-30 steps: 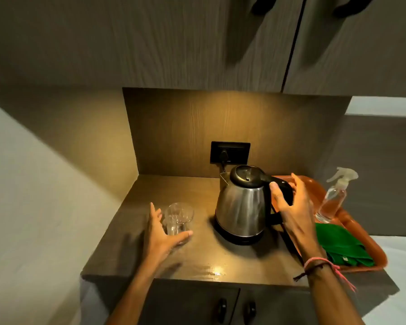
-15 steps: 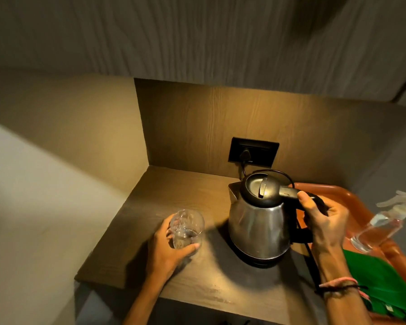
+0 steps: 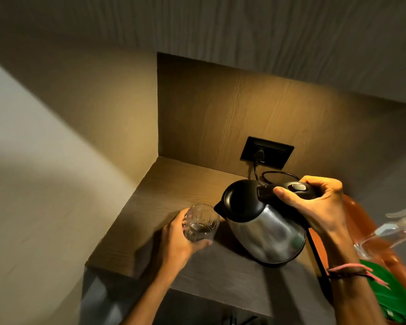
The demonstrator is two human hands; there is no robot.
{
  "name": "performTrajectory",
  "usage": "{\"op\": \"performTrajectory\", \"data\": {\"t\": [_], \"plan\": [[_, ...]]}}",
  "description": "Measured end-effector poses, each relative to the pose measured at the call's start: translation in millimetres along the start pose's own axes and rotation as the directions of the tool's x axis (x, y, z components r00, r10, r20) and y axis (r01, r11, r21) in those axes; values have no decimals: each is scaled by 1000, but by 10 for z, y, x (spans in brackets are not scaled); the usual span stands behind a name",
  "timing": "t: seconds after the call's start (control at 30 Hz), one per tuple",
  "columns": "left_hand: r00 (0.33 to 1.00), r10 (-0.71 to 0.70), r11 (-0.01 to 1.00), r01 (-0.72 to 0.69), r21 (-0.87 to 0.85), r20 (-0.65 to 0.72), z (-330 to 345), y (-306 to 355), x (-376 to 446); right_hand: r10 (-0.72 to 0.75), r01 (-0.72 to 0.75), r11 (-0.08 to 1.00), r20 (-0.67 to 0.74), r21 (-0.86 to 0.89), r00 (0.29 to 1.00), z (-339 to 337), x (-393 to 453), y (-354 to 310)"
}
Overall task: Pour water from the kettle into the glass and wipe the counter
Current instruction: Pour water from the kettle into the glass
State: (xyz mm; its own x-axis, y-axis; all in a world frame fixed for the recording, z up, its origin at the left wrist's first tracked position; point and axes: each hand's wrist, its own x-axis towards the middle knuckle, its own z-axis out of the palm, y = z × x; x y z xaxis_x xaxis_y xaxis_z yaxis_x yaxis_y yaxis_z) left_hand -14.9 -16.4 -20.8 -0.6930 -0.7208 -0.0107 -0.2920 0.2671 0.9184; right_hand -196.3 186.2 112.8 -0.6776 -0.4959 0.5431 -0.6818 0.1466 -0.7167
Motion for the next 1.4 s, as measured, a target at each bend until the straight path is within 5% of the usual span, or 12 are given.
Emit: {"op": "performTrajectory", "data": {"t": [0.5,1.4], "plan": [[999,35,990,-36,137,13,-47,3,14,-107,117,983,77,-144,991,128,188,-169],[999,22,995,-26,100,41,-49,-20,26,-214,259,901,163,-349,963,-7,428,-401]]}}
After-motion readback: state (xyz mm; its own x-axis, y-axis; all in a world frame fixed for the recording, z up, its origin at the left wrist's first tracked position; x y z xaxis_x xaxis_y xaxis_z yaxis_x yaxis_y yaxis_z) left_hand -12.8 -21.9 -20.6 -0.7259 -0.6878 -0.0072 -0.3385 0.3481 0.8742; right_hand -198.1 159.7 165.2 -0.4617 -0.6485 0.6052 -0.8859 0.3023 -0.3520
